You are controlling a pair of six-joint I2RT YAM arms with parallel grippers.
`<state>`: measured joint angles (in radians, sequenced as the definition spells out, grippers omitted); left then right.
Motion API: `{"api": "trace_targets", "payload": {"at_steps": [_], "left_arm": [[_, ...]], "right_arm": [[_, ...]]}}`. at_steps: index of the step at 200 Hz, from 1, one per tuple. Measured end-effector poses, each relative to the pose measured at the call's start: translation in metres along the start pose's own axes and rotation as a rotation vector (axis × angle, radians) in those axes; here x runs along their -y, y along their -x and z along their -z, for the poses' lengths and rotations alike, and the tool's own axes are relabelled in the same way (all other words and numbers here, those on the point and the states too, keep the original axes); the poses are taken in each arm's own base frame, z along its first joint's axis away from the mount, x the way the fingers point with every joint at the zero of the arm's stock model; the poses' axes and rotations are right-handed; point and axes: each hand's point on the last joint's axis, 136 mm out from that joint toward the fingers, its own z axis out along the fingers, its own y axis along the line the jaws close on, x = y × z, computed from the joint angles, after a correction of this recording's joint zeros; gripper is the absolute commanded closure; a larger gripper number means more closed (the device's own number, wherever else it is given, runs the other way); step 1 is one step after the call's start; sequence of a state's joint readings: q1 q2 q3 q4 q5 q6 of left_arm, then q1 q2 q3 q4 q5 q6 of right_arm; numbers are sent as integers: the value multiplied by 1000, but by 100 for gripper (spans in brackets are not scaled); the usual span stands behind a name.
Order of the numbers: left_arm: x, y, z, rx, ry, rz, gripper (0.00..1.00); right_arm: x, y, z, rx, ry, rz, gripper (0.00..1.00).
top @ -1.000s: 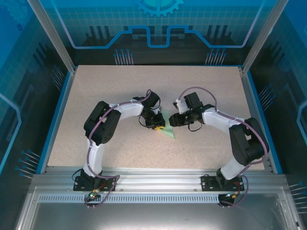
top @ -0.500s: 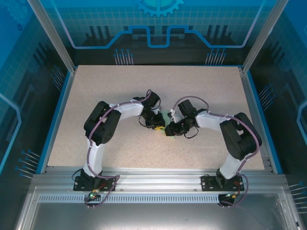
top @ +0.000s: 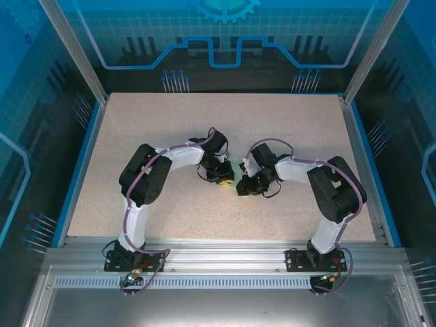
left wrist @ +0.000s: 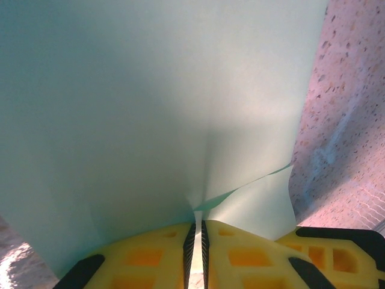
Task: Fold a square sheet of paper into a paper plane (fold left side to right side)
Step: Third fold the triangle at the center of the table.
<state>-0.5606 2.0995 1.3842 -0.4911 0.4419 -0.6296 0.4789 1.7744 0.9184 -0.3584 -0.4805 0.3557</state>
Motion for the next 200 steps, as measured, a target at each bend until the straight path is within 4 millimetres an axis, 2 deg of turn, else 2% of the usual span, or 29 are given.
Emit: {"api": "trace_targets", "payload": {"at_steps": [136, 200], "left_arm": [[2, 0, -2, -6, 4, -2, 83], [5, -3, -5, -13, 4, -13, 83]], "right_arm": [[7, -10, -2, 9, 14, -50, 84], [14, -33, 7, -6, 18, -88, 85]]}}
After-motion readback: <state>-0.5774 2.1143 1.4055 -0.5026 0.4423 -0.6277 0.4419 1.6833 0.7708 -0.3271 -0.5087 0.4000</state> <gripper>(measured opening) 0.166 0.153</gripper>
